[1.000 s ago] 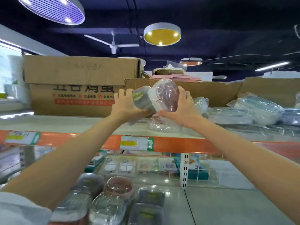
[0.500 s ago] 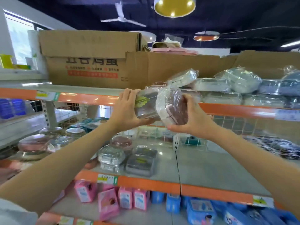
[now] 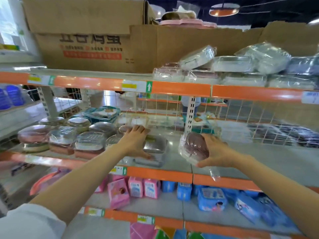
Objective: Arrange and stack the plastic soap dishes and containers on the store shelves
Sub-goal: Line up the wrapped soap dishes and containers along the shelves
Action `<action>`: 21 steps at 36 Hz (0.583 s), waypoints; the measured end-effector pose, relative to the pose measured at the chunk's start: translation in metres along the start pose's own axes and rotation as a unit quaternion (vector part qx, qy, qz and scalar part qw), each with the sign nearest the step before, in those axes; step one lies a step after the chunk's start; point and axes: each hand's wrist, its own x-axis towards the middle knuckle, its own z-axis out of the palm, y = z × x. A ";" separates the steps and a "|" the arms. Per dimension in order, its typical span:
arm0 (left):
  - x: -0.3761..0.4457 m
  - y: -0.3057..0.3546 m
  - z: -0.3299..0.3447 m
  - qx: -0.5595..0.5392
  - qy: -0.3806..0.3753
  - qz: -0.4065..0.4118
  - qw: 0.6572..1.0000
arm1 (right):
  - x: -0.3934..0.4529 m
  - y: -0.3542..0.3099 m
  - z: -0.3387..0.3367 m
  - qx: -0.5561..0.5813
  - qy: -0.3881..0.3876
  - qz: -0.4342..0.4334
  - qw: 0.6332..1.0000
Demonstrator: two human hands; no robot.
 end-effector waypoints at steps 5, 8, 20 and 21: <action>0.025 -0.011 0.029 -0.026 -0.012 0.019 0.999 | 0.020 0.005 0.016 0.002 -0.007 0.028 1.000; 0.043 -0.016 0.044 -0.040 -0.025 0.021 0.999 | 0.035 0.007 0.023 0.006 -0.011 0.050 0.999; 0.092 -0.051 0.096 -0.094 -0.054 0.077 0.991 | 0.129 0.004 0.065 0.053 0.021 0.188 0.980; 0.094 -0.055 0.099 -0.101 -0.054 0.082 0.990 | 0.138 0.003 0.070 0.054 0.023 0.199 0.978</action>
